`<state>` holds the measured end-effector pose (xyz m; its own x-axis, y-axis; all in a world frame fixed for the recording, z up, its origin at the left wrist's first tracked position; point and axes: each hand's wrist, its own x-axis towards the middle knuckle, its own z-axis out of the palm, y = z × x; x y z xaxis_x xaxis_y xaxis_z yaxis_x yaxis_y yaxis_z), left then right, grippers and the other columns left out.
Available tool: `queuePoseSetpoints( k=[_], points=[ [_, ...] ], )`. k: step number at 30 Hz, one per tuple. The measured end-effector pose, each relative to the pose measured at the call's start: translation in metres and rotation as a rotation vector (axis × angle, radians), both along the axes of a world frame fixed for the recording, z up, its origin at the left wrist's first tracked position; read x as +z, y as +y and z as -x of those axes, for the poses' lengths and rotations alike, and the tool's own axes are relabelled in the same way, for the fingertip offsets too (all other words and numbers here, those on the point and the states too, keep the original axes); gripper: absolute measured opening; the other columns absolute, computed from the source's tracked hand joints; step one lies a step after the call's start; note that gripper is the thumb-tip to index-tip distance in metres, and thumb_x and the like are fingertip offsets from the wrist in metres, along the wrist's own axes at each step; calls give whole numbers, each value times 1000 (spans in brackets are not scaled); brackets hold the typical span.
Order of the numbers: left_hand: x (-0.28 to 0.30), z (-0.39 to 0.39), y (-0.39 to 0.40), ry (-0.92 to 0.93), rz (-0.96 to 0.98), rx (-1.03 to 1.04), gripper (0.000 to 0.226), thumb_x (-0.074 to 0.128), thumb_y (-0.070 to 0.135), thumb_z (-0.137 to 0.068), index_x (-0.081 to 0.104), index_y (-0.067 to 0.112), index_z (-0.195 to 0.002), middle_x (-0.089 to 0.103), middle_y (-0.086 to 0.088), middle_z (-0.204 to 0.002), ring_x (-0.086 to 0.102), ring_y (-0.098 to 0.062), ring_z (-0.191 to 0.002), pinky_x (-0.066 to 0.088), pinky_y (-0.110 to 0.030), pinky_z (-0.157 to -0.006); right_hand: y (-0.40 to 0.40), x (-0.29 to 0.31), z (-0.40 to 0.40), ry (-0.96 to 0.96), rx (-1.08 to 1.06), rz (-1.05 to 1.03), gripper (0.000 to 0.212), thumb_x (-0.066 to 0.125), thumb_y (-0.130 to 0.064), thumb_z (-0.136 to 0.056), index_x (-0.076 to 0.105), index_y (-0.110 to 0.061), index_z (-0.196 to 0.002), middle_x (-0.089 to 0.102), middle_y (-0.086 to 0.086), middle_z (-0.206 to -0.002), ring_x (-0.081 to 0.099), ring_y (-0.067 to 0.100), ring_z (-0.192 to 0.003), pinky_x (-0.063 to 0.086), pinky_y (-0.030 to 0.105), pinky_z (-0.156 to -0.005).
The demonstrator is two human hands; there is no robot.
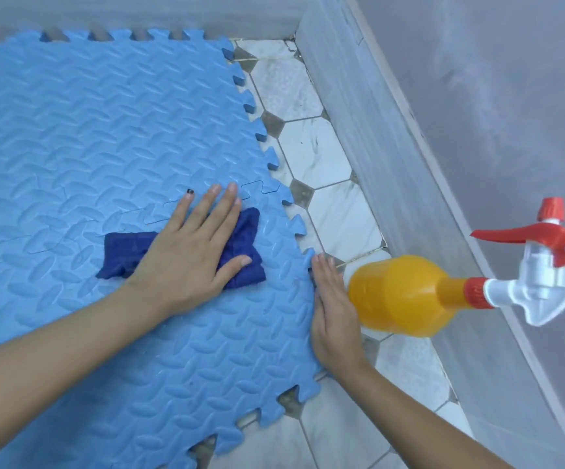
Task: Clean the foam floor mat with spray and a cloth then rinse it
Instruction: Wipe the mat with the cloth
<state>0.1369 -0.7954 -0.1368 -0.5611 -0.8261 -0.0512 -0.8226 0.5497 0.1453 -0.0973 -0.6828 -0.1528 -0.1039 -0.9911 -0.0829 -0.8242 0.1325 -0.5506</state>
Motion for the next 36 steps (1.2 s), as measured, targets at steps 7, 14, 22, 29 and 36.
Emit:
queuePoseSetpoints(
  k=[7, 14, 22, 29, 36],
  points=[
    [-11, 0, 90, 101, -27, -202, 63, 32, 45, -95, 34, 7, -146, 30, -7, -155, 31, -25, -141, 23, -46, -113, 0, -3, 1, 6, 0, 37, 57, 37, 5, -96, 32, -12, -151, 30, -3, -156, 21, 6, -147, 15, 25, -121],
    [-16, 15, 8, 190, -134, -56, 51, 31, 30, -97, 42, 8, -142, 39, -6, -150, 39, -20, -137, 19, -32, -114, 1, -2, 0, 13, 3, 42, 56, 37, 3, -97, 31, -13, -151, 29, -5, -156, 22, 5, -147, 16, 27, -122],
    [-8, 43, 76, 232, -87, -463, 55, 36, 5, -79, 61, 11, -128, 56, -5, -136, 53, -17, -125, 33, -37, -108, 1, -2, 3, -64, -6, 100, 53, 35, 5, -96, 38, -9, -148, 39, 1, -153, 31, 10, -145, 26, 37, -119],
    [-21, 45, -20, 186, -33, -232, 48, 40, 10, -94, 41, 6, -142, 40, -9, -149, 38, -22, -138, 14, -32, -113, -1, -5, 4, -81, -32, 101, 48, 36, 1, -97, 43, -6, -144, 40, 0, -149, 33, 8, -143, 24, 33, -120],
    [-13, 22, 0, 154, -93, -242, 47, 33, 26, -100, 41, 7, -142, 38, -8, -150, 35, -25, -139, 22, -39, -114, -2, -3, 5, -87, -22, 89, 47, 38, -1, -98, 44, -6, -144, 42, 2, -150, 35, 14, -143, 26, 35, -120]
  ],
)
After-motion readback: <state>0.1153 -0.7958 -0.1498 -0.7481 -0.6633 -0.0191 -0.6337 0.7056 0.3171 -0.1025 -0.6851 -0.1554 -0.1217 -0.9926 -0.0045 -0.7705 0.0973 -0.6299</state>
